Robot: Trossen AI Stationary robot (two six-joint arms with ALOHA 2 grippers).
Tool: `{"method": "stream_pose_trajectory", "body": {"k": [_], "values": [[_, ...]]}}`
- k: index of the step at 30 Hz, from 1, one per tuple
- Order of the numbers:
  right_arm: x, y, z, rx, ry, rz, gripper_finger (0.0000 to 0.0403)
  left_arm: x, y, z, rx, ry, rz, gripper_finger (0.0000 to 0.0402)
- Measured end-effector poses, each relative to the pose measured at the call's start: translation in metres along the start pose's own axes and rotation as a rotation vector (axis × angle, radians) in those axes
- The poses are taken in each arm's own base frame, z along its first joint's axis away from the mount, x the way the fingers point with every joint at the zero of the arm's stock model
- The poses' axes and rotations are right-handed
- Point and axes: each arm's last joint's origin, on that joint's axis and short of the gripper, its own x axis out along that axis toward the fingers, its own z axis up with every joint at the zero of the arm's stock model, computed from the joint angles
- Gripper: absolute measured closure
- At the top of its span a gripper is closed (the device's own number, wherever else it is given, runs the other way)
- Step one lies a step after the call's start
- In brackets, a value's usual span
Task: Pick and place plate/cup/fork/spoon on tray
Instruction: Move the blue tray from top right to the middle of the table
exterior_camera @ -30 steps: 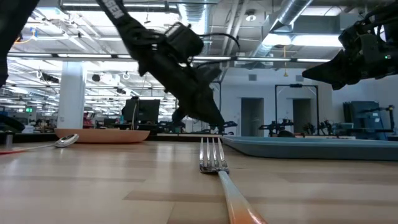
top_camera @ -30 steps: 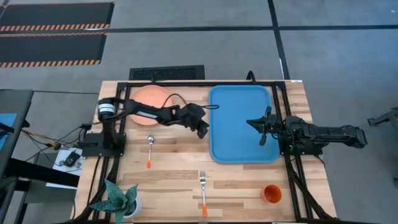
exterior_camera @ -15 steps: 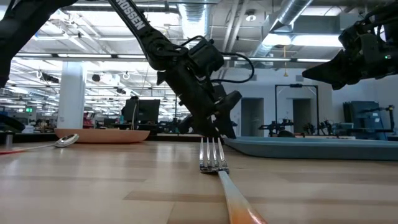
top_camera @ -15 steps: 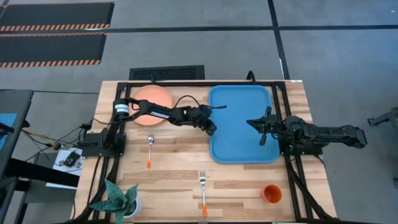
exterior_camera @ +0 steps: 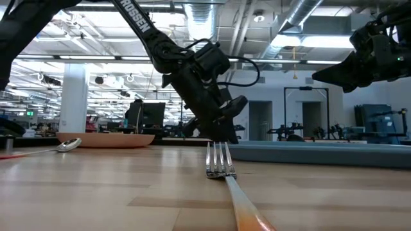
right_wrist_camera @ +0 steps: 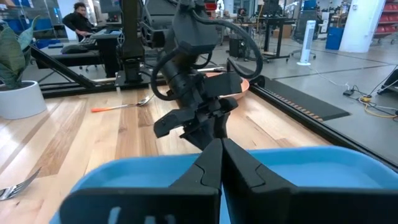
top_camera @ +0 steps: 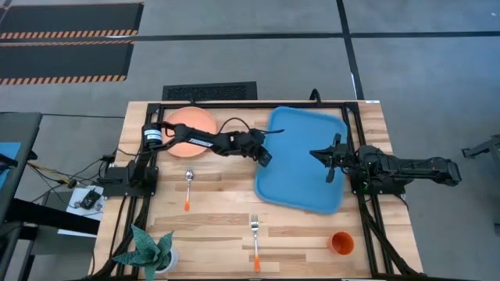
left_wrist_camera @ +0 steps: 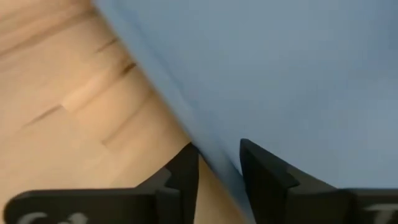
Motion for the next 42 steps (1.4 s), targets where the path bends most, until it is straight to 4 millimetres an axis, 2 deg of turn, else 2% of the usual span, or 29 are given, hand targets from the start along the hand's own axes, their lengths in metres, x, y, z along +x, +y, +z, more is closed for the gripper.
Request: {"method": "stream_pose_trajectory", "body": {"k": [12, 25, 36, 42], "values": [[0.0, 0.0, 0.0, 0.0, 0.0, 0.0, 0.0377, 0.004, 0.033, 0.017, -0.031, -0.022, 0.039, 0.0358], [0.0, 0.0, 0.0, 0.0, 0.0, 0.0, 0.0377, -0.001, 0.038, 0.025, -0.026, -0.035, 0.036, 0.0372], [0.0, 0.0, 0.0, 0.0, 0.0, -0.001, 0.0377, -0.015, 0.032, 0.054, 0.045, -0.07, 0.06, 0.0373], [0.0, 0.0, 0.0, 0.0, 0.0, -0.001, 0.0377, -0.029, 0.039, 0.073, 0.11, -0.073, 0.109, 0.0374]]}}
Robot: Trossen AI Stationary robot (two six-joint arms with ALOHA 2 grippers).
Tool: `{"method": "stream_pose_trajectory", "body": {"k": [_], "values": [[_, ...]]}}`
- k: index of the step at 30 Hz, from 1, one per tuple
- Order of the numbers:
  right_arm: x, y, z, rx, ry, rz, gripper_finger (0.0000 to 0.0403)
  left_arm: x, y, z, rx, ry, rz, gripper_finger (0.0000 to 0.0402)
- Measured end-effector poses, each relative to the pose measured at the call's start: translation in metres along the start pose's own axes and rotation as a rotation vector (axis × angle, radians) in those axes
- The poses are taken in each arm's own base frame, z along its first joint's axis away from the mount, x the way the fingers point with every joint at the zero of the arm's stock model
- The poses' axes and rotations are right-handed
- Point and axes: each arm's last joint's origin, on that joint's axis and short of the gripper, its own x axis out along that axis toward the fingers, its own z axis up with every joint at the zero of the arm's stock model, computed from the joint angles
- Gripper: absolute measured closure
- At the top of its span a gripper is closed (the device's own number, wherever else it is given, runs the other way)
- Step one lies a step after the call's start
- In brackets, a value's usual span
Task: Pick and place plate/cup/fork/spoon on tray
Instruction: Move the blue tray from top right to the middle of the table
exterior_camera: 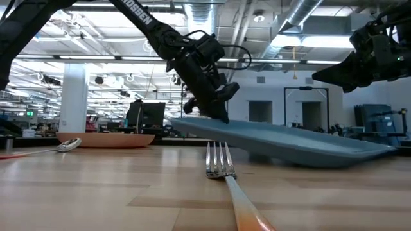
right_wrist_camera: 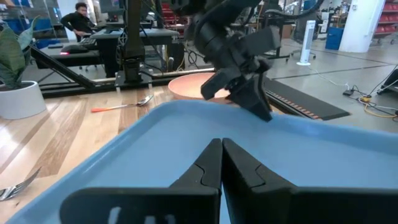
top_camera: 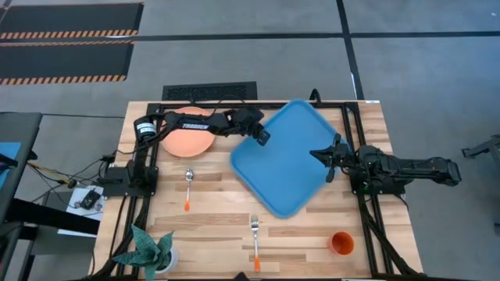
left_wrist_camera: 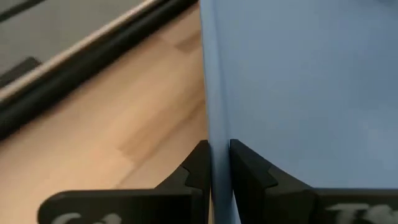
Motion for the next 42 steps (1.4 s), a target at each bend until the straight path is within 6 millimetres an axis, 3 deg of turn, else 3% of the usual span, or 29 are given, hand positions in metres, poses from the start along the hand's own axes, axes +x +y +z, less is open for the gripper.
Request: {"method": "stream_pose_trajectory", "body": {"k": [10, 23, 30, 37, 42], "values": [[0.0, 0.0, 0.0, 0.0, -0.002, 0.002, 0.0377, -0.022, 0.026, 0.018, 0.256, 0.014, 0.0, 0.0374], [0.0, 0.0, 0.0, 0.001, -0.003, 0.001, 0.0377, -0.027, 0.077, 0.031, 0.47, -0.001, -0.255, 0.0374], [0.0, 0.0, 0.0, 0.001, -0.003, 0.001, 0.0377, -0.027, 0.076, 0.036, 0.526, -0.088, -0.375, 0.0374], [0.0, 0.0, 0.0, 0.001, -0.004, 0.001, 0.0377, 0.001, 0.071, 0.017, 0.538, -0.024, -0.392, 0.0374], [0.0, 0.0, 0.0, 0.001, -0.004, 0.0, 0.0377, 0.008, 0.068, 0.015, 0.527, -0.031, -0.398, 0.0374]]}}
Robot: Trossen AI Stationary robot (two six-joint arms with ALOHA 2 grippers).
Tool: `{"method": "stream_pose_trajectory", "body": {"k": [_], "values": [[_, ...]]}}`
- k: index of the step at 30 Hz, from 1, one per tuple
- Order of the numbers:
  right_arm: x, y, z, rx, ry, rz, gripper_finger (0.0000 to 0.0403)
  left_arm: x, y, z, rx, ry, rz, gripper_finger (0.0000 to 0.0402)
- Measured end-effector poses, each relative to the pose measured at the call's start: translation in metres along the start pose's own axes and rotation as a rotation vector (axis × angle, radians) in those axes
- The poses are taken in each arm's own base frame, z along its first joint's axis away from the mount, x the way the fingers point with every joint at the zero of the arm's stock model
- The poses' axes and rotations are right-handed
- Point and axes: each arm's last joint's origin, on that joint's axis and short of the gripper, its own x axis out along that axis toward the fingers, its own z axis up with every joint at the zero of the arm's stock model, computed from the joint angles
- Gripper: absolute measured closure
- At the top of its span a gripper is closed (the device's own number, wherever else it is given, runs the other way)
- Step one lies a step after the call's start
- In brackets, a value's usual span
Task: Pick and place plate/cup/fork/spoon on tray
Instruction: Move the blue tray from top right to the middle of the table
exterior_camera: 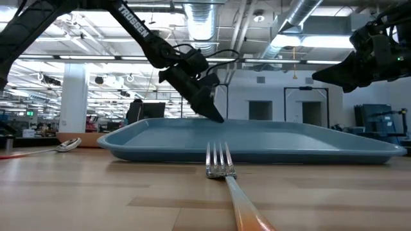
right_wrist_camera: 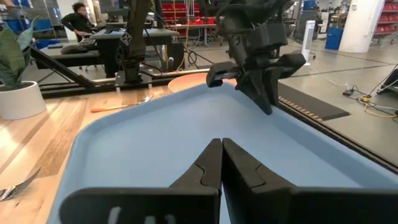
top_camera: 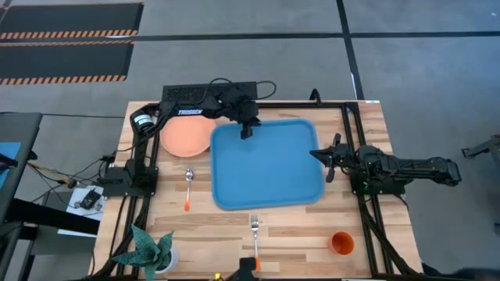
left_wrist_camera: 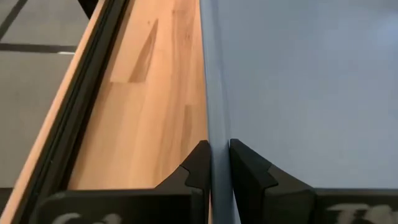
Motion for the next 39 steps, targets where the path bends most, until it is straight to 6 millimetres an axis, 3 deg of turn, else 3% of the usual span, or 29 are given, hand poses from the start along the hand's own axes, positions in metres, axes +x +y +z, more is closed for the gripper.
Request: {"method": "stream_pose_trajectory", "body": {"k": [27, 39], "values": [[0.0, 0.0, 0.0, 0.0, 0.001, 0.001, 0.0377, 0.012, -0.007, -0.006, 0.042, 0.019, -0.049, 0.0372], [0.0, 0.0, 0.0, 0.0, 0.0, 0.001, 0.0377, 0.014, -0.011, -0.004, 0.068, 0.046, 0.013, 0.0311]]}}
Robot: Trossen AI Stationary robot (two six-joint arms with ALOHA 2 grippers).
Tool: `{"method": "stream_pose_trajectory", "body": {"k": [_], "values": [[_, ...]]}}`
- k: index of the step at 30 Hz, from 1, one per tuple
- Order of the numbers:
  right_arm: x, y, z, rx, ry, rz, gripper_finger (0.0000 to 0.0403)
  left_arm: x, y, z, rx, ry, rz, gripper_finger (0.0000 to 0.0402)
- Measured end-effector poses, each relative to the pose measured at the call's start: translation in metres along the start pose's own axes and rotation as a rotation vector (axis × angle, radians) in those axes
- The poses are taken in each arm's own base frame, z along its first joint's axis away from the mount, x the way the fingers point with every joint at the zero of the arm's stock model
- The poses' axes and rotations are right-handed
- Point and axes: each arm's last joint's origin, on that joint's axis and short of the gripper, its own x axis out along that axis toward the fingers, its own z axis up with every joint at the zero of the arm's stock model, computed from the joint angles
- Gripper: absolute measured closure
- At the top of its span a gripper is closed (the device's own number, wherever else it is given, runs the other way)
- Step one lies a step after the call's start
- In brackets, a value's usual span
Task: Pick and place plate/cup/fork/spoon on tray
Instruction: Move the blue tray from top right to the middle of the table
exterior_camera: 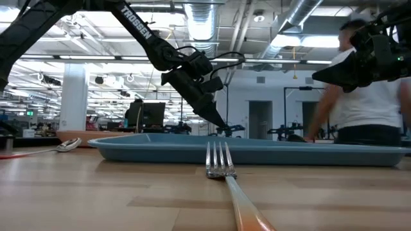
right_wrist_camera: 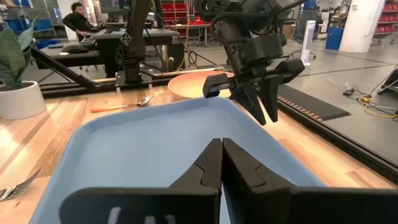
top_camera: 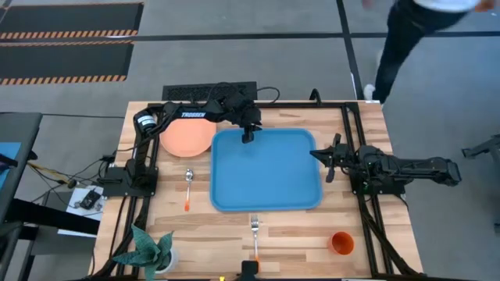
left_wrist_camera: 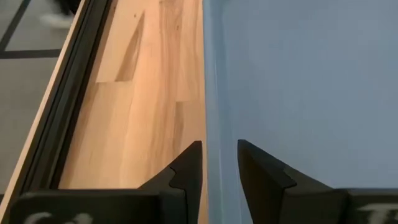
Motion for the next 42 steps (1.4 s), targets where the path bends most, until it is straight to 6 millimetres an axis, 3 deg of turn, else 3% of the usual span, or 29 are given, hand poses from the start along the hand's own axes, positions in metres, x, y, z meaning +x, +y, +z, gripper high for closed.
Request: {"method": "stream_pose_trajectory", "body": {"k": [5, 10, 15, 19, 23, 28, 33, 36, 42], "values": [[0.0, 0.0, 0.0, 0.0, 0.0, 0.0, 0.0377, -0.005, 0.0, 0.003, 0.014, 0.0, 0.019, 0.0308], [0.0, 0.0, 0.0, 0.0, -0.001, 0.0, 0.0377, -0.033, 0.002, 0.031, 0.033, -0.029, 0.041, 0.0311], [0.0, 0.0, 0.0, 0.0, -0.001, 0.0, 0.0377, -0.066, -0.024, 0.043, 0.052, 0.073, -0.027, 0.0345], [0.0, 0.0, 0.0, 0.0, -0.001, -0.001, 0.0377, -0.076, -0.058, 0.016, -0.018, 0.233, -0.105, 0.0392], [0.0, 0.0, 0.0, 0.0, -0.001, -0.001, 0.0377, -0.089, -0.094, -0.02, -0.161, 0.335, -0.088, 0.0396], [0.0, 0.0, 0.0, 0.0, 0.0, -0.001, 0.0377, -0.125, -0.133, -0.042, -0.319, 0.401, 0.055, 0.04], [0.0, 0.0, 0.0, 0.0, 0.0, -0.001, 0.0377, -0.158, -0.155, -0.062, -0.471, 0.541, 0.16, 0.0401], [0.0, 0.0, 0.0, 0.0, 0.001, -0.001, 0.0377, -0.156, -0.16, -0.076, -0.513, 0.562, 0.172, 0.0401], [0.0, 0.0, 0.0, 0.0, 0.001, 0.0, 0.0377, -0.134, -0.164, -0.093, -0.547, 0.556, 0.153, 0.0401]]}}
